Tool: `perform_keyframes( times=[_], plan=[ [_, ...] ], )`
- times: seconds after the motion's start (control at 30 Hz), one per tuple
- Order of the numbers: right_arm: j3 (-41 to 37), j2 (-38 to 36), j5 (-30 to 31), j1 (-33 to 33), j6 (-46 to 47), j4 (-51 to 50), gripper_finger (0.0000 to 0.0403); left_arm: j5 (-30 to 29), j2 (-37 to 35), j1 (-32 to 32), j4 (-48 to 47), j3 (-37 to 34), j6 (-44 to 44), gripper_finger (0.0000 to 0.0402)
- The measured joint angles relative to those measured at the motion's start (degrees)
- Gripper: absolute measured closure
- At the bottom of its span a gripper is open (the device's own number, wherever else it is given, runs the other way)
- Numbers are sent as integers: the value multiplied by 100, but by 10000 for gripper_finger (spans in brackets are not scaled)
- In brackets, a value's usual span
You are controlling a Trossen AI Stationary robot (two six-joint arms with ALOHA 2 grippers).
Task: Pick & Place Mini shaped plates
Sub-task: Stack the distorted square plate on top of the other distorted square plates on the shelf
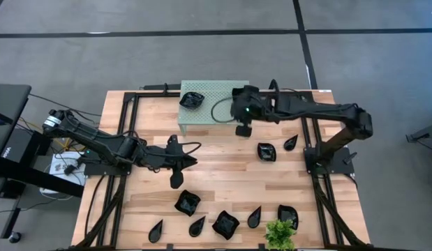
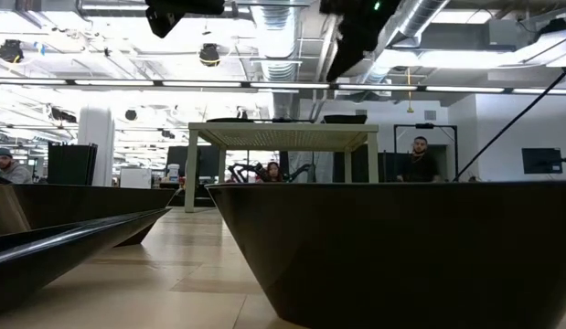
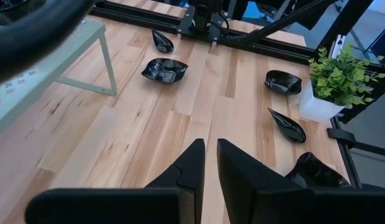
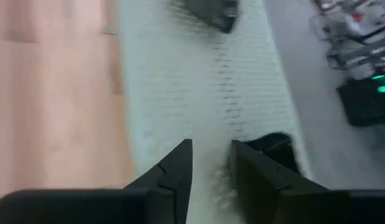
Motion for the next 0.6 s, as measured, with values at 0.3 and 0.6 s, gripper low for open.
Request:
perform_keyframes(
  times=[0.3, 0.6],
  plan=[
    [-208, 146, -1557, 1885, 1230, -389, 294, 0, 0, 2, -7, -1, 0, 357],
    [-890, 711, -1681, 3612, 1302, 872, 294, -1, 0, 2, -2, -2, 0, 357]
  ],
)
